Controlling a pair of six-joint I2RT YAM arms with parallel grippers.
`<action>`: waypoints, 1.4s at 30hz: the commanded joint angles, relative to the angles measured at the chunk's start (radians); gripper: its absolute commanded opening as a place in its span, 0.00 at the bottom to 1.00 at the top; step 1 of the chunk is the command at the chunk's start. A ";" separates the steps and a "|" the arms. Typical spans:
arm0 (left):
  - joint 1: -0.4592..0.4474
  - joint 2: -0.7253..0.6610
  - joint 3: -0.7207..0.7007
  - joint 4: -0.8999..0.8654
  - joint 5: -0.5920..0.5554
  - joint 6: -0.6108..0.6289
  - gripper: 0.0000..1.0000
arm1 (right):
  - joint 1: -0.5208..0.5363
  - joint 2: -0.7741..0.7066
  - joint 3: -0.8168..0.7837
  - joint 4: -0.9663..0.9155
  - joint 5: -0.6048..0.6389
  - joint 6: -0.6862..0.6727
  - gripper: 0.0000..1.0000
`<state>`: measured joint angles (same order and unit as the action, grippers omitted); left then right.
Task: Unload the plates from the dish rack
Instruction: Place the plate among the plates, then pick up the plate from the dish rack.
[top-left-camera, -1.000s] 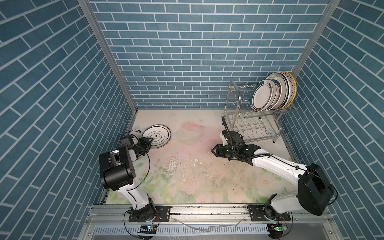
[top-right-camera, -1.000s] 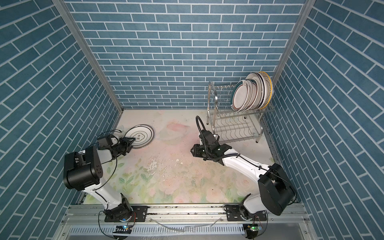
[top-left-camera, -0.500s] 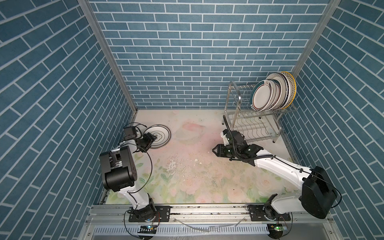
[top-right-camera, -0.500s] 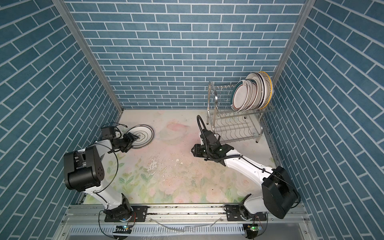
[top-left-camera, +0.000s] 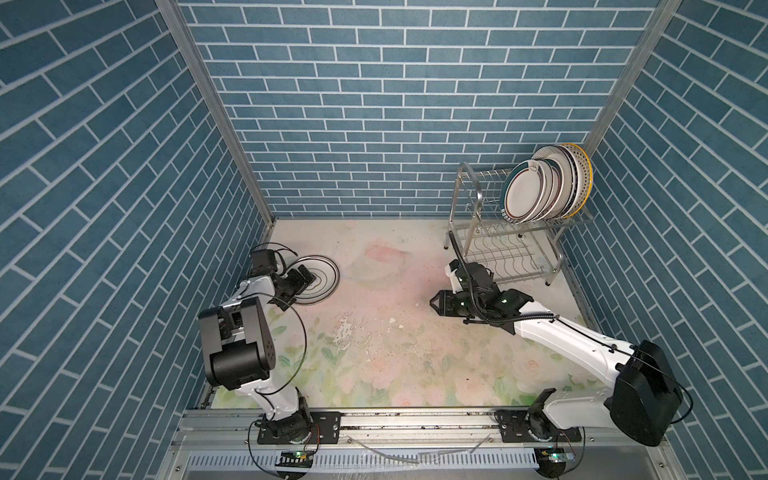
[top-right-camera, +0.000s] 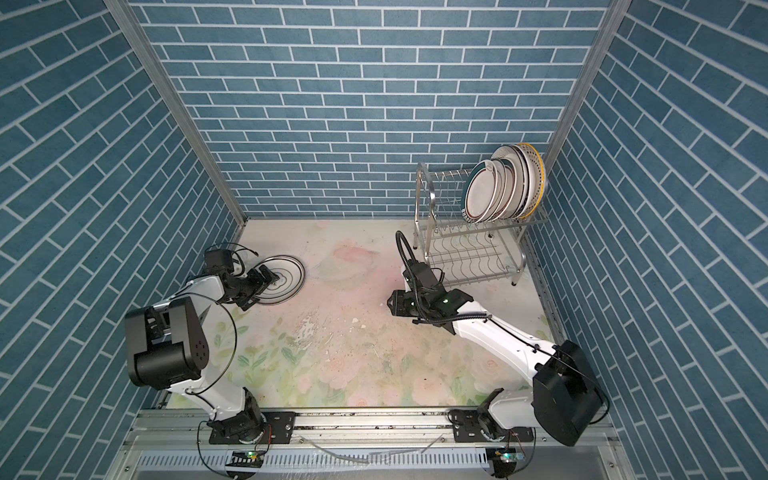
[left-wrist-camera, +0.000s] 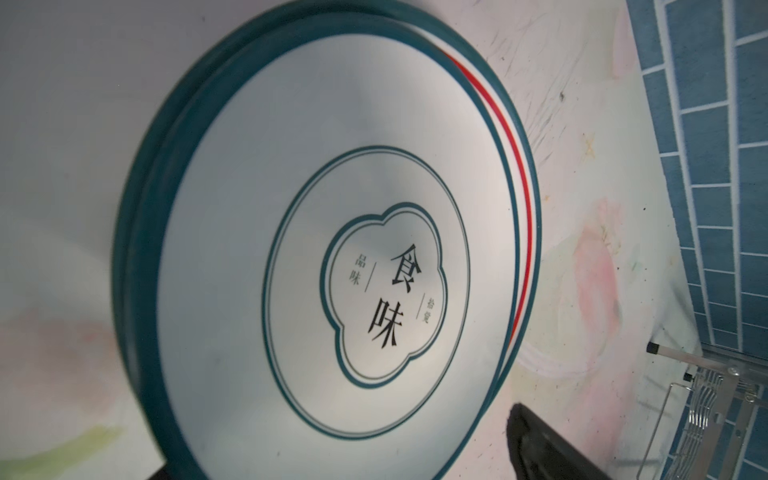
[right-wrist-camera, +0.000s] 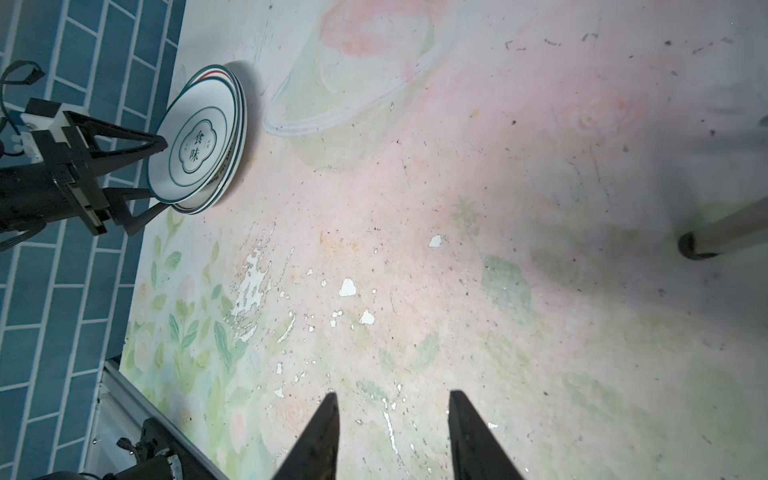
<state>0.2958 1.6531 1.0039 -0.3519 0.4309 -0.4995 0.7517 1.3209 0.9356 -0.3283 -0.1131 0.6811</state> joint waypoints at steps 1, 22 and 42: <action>-0.002 -0.030 0.000 -0.075 -0.037 0.028 0.99 | 0.001 -0.055 0.037 -0.052 0.055 -0.036 0.44; -0.080 -0.340 0.064 -0.305 -0.206 0.070 0.99 | -0.015 -0.226 0.335 -0.483 0.350 -0.182 0.51; -0.888 -0.426 0.393 -0.461 -0.475 0.000 0.99 | -0.204 -0.046 1.110 -0.793 0.637 -0.320 0.99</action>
<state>-0.5106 1.1995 1.3811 -0.7898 0.0303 -0.4812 0.5991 1.2167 2.0197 -1.0706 0.5526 0.3794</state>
